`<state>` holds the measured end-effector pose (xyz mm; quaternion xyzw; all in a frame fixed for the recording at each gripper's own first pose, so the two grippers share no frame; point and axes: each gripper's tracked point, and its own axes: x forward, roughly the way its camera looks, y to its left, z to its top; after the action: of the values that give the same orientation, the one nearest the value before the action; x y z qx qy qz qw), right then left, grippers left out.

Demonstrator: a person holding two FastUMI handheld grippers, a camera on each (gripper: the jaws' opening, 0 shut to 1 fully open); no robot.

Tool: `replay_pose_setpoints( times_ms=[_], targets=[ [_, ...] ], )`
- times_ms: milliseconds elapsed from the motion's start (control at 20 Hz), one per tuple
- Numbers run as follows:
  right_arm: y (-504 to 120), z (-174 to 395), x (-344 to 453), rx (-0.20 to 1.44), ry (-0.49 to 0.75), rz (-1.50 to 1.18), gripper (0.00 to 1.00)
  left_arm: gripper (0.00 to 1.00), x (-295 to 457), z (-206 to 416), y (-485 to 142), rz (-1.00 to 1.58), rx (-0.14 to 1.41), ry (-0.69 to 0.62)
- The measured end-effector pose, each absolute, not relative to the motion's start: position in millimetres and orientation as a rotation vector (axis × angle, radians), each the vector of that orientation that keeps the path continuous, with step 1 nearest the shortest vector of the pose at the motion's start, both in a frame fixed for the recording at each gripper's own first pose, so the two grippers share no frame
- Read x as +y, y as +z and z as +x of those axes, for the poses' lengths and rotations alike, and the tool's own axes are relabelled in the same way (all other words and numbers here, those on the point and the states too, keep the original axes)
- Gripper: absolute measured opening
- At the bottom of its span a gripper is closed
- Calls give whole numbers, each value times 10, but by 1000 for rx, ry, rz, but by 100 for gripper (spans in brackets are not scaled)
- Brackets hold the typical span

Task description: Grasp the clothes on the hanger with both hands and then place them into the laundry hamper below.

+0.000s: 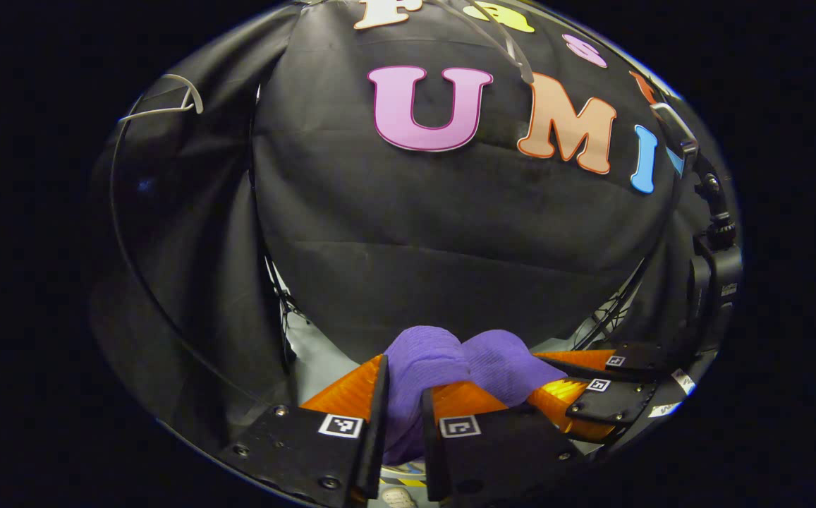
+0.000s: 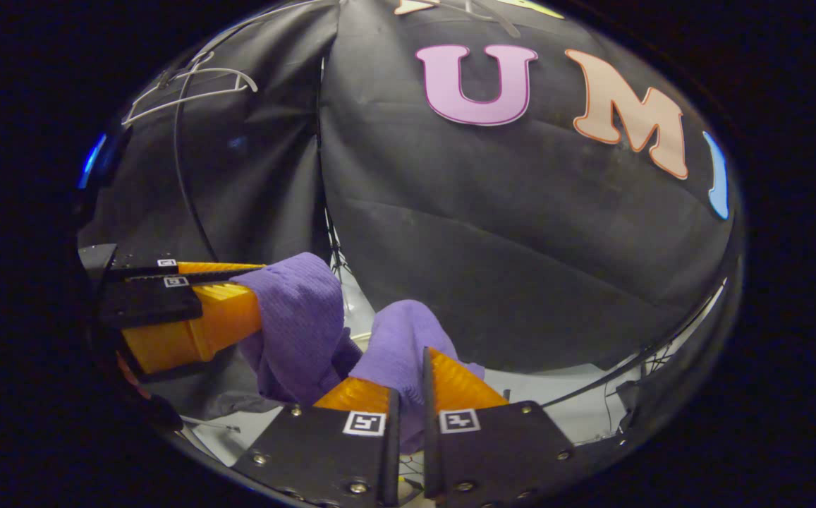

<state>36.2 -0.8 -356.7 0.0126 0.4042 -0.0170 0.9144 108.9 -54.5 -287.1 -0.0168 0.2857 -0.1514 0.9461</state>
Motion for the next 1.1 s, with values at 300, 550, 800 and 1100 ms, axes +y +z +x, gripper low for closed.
replay_pose_setpoints(
  times_ms=[300, 550, 800, 1100],
  targets=[
    [-3518, 406, -23, 822, -31, 34, 16, 46, -614, 1092, -2826, -25, 570, -337],
    [-3466, 451, 4, 812, -24, 38, 16, 50, -712, 1137, -2757, -22, 558, -363],
    [-3452, 450, -5, 809, -24, 42, 16, 46, -723, 1124, -2776, -26, 564, -367],
    [-3467, 435, -8, 812, -21, 44, 16, 46, -673, 1110, -2801, -26, 576, -352]
  ],
)
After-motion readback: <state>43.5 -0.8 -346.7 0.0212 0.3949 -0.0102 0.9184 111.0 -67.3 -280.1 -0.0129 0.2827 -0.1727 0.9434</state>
